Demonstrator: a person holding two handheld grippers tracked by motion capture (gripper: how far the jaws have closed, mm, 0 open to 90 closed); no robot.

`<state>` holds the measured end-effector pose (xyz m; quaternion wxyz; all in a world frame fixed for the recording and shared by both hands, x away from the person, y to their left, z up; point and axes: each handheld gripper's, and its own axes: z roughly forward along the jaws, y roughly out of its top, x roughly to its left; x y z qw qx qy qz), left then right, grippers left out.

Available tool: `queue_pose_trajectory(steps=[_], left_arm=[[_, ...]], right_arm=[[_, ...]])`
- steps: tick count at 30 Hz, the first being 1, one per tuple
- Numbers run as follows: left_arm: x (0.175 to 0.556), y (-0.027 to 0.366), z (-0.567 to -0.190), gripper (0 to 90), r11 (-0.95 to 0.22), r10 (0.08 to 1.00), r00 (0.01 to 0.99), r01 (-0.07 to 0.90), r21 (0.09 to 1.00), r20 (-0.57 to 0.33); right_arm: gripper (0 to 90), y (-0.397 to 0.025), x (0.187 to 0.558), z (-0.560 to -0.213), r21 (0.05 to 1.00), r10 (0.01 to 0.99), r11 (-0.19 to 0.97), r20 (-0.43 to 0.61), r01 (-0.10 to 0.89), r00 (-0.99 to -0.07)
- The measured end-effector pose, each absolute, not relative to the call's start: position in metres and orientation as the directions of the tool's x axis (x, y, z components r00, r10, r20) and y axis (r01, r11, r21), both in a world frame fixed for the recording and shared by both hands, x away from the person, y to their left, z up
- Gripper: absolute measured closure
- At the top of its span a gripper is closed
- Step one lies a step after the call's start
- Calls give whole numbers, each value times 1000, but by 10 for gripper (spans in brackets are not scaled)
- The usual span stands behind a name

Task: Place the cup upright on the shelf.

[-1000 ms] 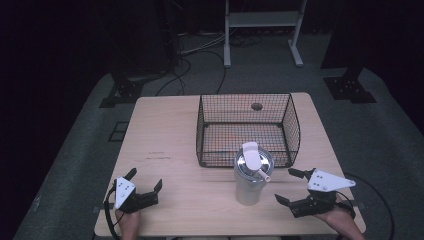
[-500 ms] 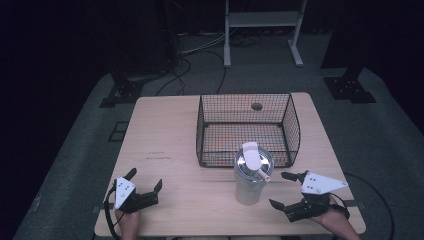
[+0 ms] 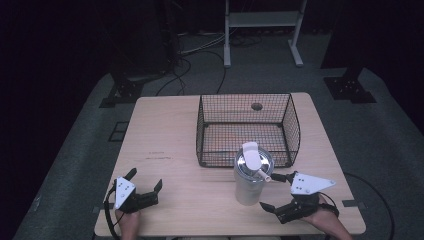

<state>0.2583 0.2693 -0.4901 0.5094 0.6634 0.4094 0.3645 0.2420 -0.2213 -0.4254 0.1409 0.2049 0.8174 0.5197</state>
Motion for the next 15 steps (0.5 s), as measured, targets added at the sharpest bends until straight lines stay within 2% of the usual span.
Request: queue_pose_trajectory(steps=[15], left_arm=[[258,269,-490,0,-146,915,399,172,974,67]], right_arm=[[83,-212,262,-436,906,493,363,10,216,-870]])
